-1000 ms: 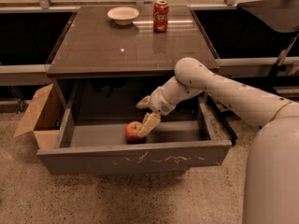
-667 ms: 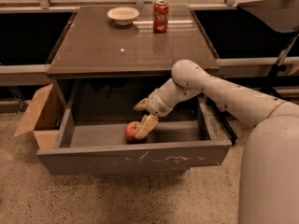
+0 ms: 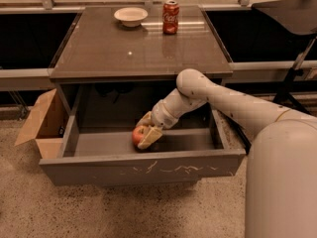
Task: Pick apple from top drawer and place on counter
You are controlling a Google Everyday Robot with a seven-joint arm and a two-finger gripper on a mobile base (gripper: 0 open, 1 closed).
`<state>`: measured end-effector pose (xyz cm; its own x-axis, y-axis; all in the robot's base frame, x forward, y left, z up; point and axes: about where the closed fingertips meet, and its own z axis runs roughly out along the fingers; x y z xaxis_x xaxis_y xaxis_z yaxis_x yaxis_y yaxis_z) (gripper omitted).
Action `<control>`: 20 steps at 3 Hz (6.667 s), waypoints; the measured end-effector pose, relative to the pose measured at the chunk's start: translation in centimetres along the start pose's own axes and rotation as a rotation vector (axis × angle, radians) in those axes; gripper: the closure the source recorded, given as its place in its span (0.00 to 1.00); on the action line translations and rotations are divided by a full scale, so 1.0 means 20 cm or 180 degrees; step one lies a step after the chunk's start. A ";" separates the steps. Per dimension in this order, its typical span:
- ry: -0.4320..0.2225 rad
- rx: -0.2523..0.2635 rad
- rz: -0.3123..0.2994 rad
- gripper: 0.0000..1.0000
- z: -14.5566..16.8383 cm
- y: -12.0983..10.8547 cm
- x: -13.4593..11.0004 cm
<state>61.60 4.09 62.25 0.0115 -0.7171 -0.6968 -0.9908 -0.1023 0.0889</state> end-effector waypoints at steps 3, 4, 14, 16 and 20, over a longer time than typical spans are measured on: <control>-0.0196 0.0308 -0.0412 1.00 -0.32 0.11 -0.19; -0.0251 0.0544 -0.0594 1.00 -0.56 0.17 -0.30; -0.0691 0.1762 -0.0099 1.00 -1.41 -0.40 -0.75; -0.0625 0.1977 0.0611 1.00 -1.43 -0.61 -0.69; -0.0347 0.2087 0.1441 0.62 -1.45 -0.76 -0.37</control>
Offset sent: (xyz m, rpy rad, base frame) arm -0.0073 -0.0169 0.0613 0.0736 -0.1288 0.0109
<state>80.47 -9.02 86.60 -0.3901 -0.5172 -0.7618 -0.7740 0.6323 -0.0329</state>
